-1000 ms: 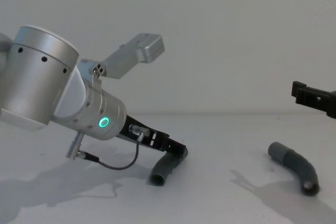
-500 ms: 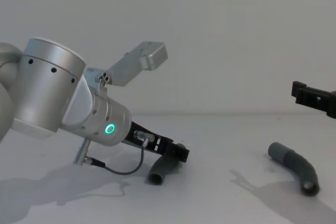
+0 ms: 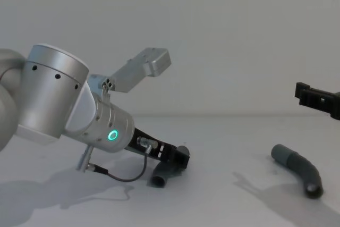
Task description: Use both hands to pick up one end of the pipe from the table, align the ends, and insert them.
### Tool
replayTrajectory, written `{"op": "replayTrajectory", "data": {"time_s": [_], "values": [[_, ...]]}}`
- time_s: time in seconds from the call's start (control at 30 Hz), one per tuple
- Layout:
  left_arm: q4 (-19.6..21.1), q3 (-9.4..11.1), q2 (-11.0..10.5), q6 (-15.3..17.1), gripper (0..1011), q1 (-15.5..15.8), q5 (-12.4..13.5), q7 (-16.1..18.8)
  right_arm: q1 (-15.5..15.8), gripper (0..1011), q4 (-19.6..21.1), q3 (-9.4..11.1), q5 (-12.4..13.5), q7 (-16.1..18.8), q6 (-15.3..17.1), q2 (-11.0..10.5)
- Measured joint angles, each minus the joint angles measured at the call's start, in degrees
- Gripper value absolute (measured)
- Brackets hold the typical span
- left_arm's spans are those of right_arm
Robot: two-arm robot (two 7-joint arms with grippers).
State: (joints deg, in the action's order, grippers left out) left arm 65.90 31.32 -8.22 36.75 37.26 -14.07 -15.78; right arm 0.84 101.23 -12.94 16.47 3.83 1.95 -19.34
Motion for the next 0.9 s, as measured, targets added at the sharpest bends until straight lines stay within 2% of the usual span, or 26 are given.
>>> {"op": "replayTrajectory", "data": {"time_s": [0.53, 0.8, 0.9], "values": [[-0.54, 0.03, 0.17, -0.01, 354, 0.1, 0.16, -0.49, 0.0, 1001, 0.0, 0.0, 0.0, 0.0, 0.0, 0.0], [-0.64, 0.03, 0.21, -0.02, 343, 0.12, 0.21, -0.55, -0.56, 1001, -0.11, -0.05, -0.19, 0.45, 0.62, -0.21], [-0.66, 0.02, 0.22, -0.02, 343, 0.13, 0.22, -0.57, -1.29, 1001, -0.31, -0.29, -0.57, 1.08, 2.06, -0.77]]}}
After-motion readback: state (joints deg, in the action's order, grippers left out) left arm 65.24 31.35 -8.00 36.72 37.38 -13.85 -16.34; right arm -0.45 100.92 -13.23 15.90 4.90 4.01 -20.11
